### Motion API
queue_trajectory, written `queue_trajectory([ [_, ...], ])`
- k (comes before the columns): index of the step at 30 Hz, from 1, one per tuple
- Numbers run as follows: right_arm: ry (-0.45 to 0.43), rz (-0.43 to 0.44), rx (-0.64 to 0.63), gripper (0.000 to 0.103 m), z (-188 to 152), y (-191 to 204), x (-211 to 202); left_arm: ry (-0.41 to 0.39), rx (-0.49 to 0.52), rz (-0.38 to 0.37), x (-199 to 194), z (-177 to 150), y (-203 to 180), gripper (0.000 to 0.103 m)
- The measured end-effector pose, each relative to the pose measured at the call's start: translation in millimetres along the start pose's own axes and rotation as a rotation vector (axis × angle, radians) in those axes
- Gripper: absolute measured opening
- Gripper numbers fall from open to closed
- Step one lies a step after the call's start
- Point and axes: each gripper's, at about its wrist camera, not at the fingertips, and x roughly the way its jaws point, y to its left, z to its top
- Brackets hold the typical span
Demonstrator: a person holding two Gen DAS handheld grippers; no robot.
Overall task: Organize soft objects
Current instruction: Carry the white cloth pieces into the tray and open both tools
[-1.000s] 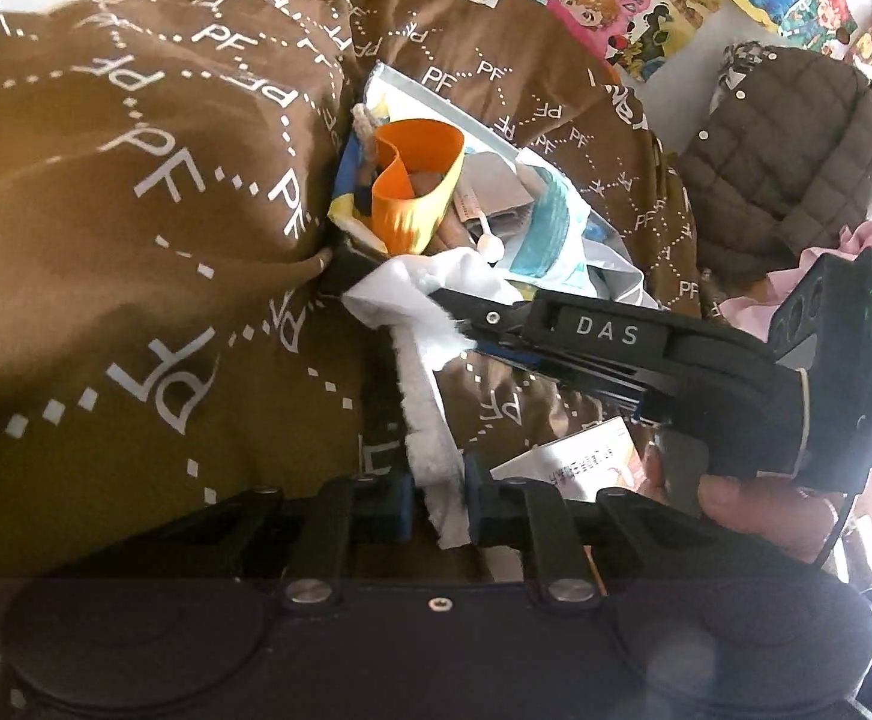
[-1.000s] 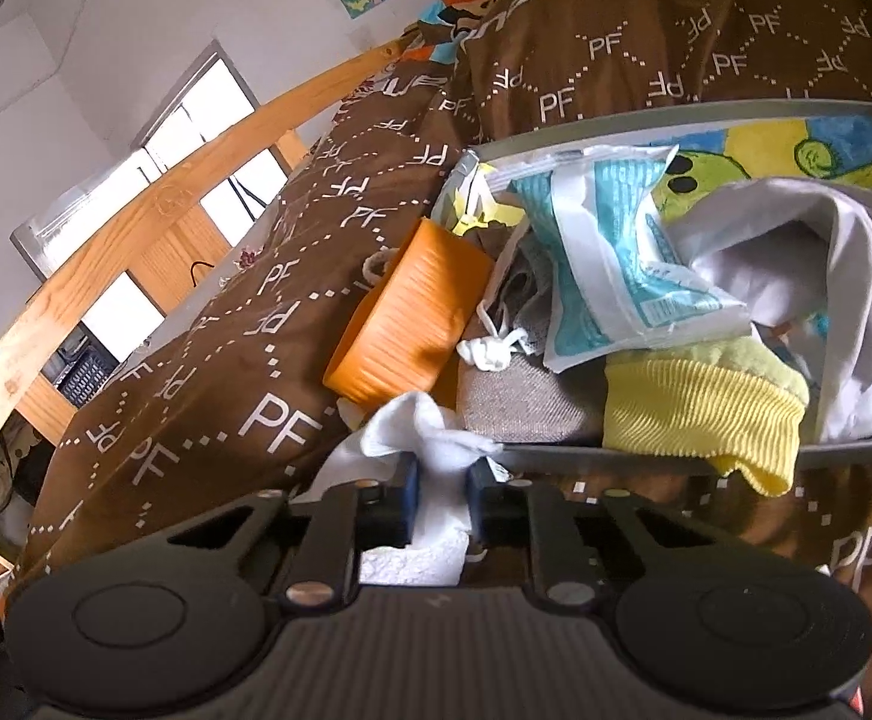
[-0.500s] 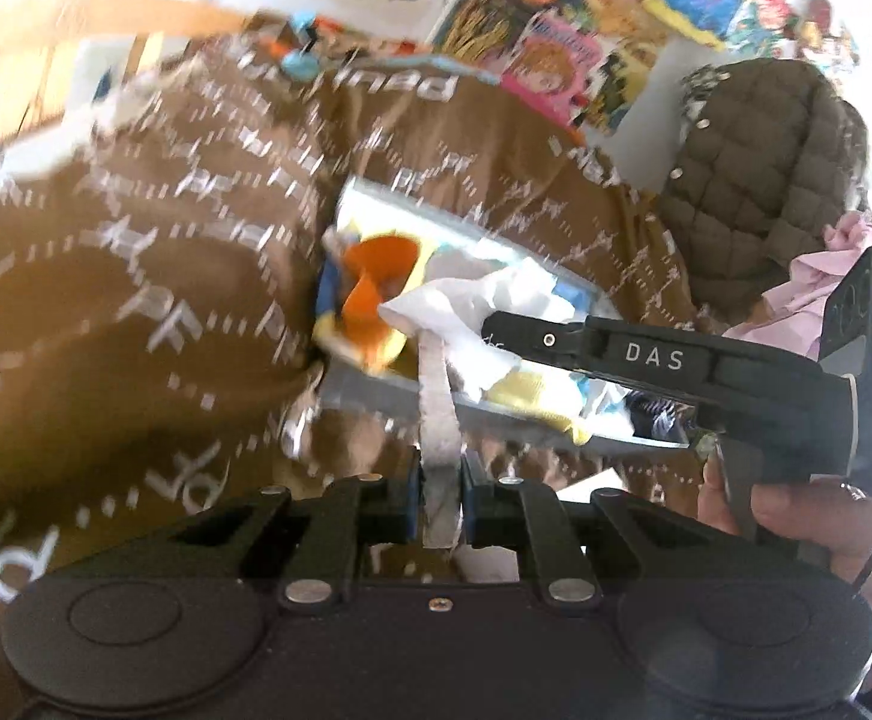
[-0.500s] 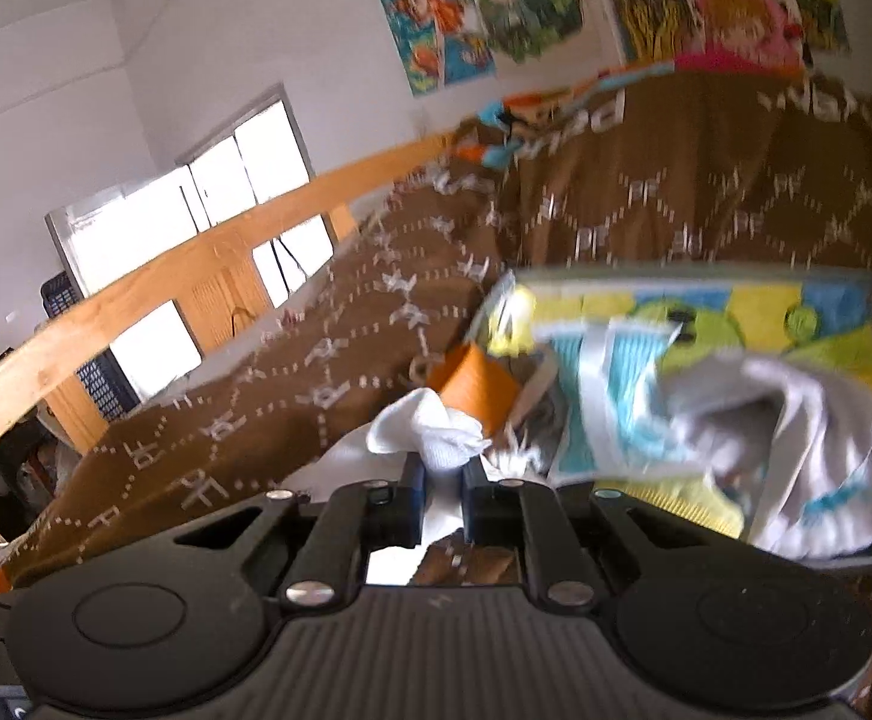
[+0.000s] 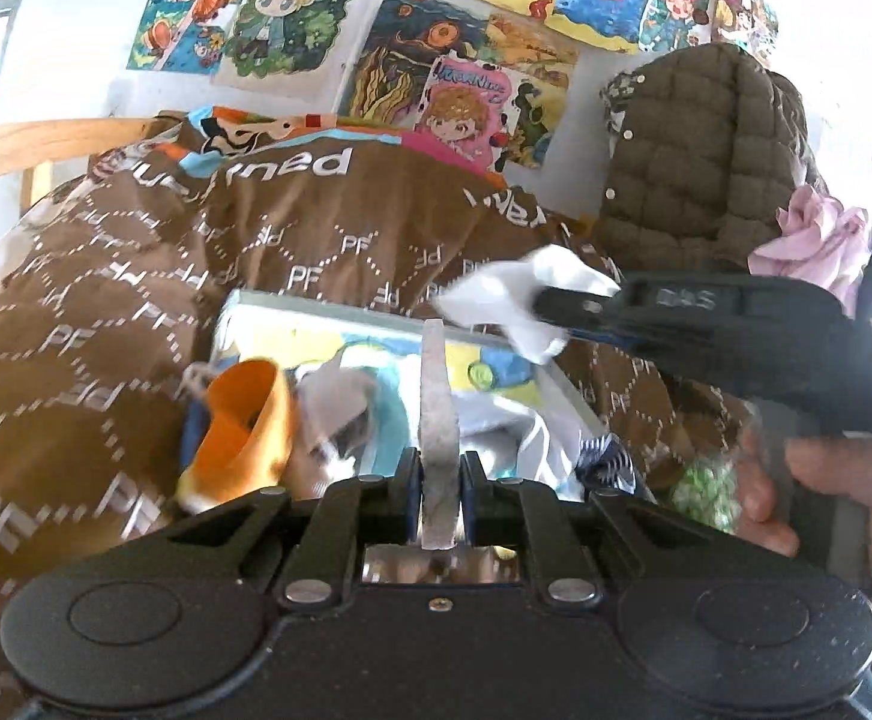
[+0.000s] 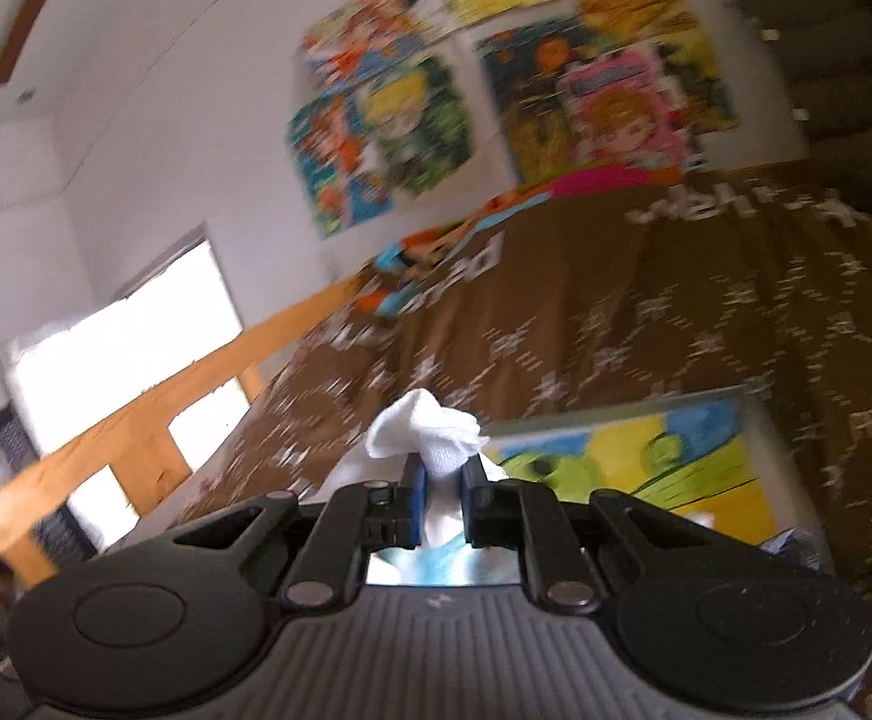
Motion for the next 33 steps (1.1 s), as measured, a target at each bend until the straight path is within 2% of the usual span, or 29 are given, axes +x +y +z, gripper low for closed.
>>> queue_trajectory([
  [3,-0.005,-0.047,0.065,0.013,8.7,-28.7,2.2,-0.017,-0.002,0.003,19.8,13.5,-5.6,0.014],
  [7,0.007,-0.097,0.123,0.013,10.6,-57.3,9.5,-0.028,0.044,-0.001,51.9,35.8,-20.1,0.014],
  [12,0.036,-0.16,0.169,0.013,3.8,-85.5,15.4,0.016,0.146,-0.011,95.9,53.1,-47.1,0.014],
  [21,0.092,-0.213,0.198,0.014,-6.6,-106.4,23.0,0.122,0.291,0.027,143.0,45.9,-71.3,0.014],
  [29,0.139,-0.247,0.22,0.02,-15.3,-116.7,28.6,0.16,0.324,0.044,159.1,42.5,-79.9,0.014],
  [31,0.146,-0.254,0.225,0.022,-16.6,-118.7,29.1,0.164,0.325,0.047,161.1,42.0,-81.3,0.015],
  [33,0.144,-0.257,0.223,0.029,-16.8,-118.9,29.1,0.167,0.322,0.05,162.4,41.9,-82.3,0.016],
])
